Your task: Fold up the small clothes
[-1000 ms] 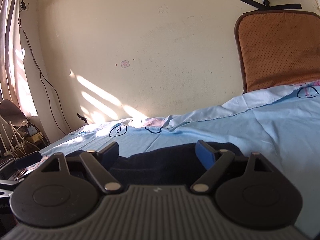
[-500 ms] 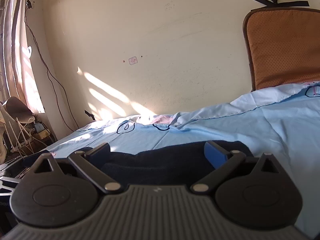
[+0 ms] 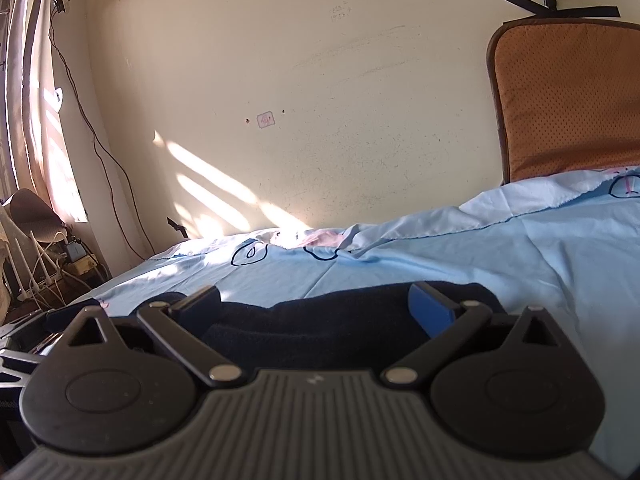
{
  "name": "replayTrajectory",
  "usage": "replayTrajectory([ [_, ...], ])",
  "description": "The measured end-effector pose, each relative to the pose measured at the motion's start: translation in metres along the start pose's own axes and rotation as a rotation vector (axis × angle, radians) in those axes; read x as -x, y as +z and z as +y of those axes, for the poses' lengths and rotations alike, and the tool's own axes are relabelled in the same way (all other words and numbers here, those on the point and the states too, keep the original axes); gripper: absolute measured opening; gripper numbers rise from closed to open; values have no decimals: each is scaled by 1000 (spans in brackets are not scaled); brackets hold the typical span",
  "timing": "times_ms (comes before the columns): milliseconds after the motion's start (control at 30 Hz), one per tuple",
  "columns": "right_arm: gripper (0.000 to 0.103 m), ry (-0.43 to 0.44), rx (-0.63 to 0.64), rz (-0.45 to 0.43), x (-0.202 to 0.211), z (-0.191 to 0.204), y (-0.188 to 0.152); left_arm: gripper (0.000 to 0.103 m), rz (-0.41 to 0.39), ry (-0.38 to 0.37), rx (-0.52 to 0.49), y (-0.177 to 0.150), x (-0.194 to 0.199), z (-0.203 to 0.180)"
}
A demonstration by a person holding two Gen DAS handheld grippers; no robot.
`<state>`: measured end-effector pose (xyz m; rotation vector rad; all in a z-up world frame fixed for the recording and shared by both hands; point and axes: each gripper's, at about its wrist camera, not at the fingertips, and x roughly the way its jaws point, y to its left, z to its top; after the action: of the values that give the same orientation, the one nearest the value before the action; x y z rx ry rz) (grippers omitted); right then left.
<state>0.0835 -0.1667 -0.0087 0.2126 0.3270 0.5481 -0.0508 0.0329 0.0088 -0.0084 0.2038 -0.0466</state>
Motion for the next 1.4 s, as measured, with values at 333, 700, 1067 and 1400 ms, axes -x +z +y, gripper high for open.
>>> replayTrajectory([
  [333,102,-4,12,5,-1,1,0,103,8,-14,-32,-1,0,-7],
  [700,102,-5,13,5,-1,1,0,103,12,-25,-44,-1,-1,-8],
  [1067,94,-42,45,3,0,5,-1,103,34,-25,-80,-1,-3,-11],
  [1400,92,-49,45,3,0,4,-1,103,39,-37,-77,-1,-3,-9],
])
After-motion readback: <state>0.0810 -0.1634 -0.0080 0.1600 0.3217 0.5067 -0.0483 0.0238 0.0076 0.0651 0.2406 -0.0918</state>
